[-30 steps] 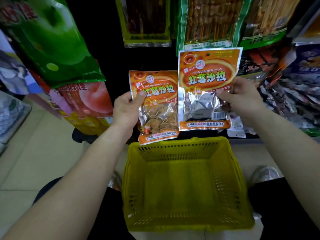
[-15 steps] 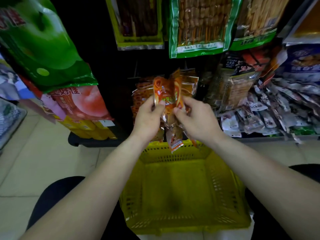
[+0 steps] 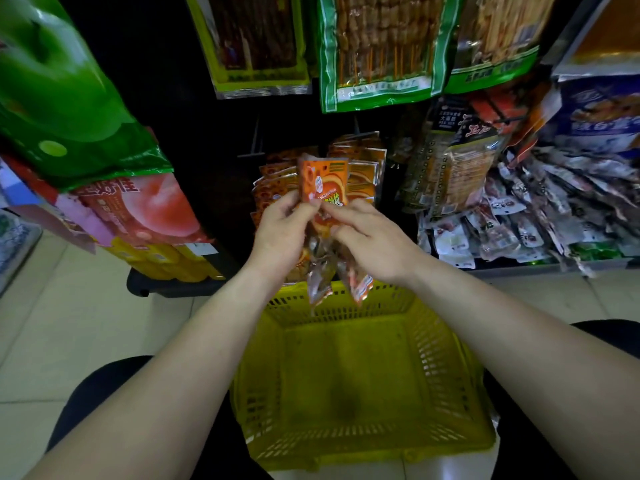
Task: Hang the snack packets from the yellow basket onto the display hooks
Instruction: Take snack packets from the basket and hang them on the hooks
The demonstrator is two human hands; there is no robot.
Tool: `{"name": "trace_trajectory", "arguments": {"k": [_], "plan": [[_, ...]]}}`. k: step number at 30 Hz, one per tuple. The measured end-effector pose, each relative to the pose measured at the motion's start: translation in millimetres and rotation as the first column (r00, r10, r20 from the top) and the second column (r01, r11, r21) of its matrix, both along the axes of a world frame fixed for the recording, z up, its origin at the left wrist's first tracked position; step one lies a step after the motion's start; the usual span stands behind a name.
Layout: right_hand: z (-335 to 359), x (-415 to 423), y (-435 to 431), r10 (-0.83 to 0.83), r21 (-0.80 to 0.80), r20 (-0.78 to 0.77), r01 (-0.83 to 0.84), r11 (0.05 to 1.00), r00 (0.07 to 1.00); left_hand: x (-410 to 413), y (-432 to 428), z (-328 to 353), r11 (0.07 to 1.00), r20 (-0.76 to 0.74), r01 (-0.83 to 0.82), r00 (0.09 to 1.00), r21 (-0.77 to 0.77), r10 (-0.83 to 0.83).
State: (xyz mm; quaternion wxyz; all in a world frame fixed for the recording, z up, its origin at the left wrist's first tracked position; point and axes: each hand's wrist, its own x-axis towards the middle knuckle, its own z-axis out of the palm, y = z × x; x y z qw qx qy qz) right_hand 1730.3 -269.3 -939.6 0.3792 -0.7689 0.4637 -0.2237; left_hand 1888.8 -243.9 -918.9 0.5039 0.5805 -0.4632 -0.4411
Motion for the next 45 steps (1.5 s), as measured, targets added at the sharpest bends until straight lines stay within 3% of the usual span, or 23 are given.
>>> {"name": "trace_trajectory", "arguments": {"k": [4, 8, 11, 13, 16, 23, 31, 45], "plan": [[10, -10, -5, -0.009, -0.143, -0.078, -0.002, 0.990, 0.997, 9, -3, 1, 0.997, 0.019, -0.061, 0.998, 0.040, 0.061], [18, -26, -15, -0.259, -0.362, -0.049, 0.225, 0.905, 0.965, 16, 0, -1, 0.998, 0.089, 0.020, 0.996, 0.062, -0.026], [25, -31, -19, -0.373, -0.435, -0.018, 0.329, 0.838, 0.928, 17, 3, -2, 0.995, 0.113, 0.061, 0.991, 0.081, -0.070], [26, -34, -23, -0.333, -0.410, -0.032, 0.292, 0.864, 0.942, 18, 4, -1, 0.993, 0.109, 0.085, 0.990, 0.081, -0.093], [25, -36, -27, -0.232, -0.191, 0.069, 0.241, 0.952, 0.970, 19, 4, -1, 0.993, 0.072, 0.086, 0.993, 0.086, -0.093], [22, -39, -33, -0.249, -0.085, 0.203, 0.270, 0.959, 0.947, 16, 3, -2, 0.992, 0.075, 0.062, 0.995, 0.111, -0.070], [20, -39, -35, -0.244, -0.119, 0.193, 0.269, 0.956, 0.950, 17, 0, -5, 0.994, 0.131, -0.033, 0.991, 0.103, 0.019], [23, -40, -33, -0.250, -0.110, 0.142, 0.266, 0.958, 0.958, 15, 3, -2, 0.994, 0.158, 0.004, 0.987, 0.108, -0.021]]}}
